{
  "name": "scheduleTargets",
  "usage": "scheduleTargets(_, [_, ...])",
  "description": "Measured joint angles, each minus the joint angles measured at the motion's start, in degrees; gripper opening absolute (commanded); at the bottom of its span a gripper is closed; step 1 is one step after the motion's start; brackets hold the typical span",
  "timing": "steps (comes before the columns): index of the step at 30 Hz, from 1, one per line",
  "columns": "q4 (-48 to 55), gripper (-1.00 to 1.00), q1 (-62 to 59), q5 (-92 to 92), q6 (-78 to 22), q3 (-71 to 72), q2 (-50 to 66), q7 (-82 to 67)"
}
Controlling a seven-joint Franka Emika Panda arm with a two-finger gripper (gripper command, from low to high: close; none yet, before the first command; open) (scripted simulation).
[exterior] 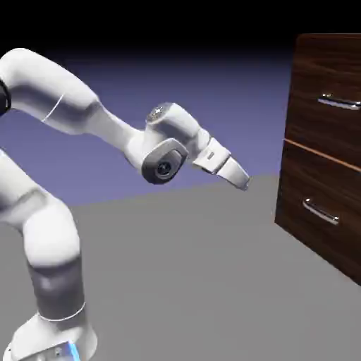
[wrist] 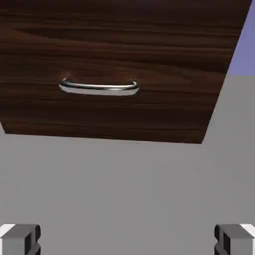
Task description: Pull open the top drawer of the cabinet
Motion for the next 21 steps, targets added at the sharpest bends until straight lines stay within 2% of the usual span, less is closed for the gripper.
scheduleTargets(21, [26.3, 0.00, -43.6, 52.3, -10.4, 23.6, -21.5, -47.6])
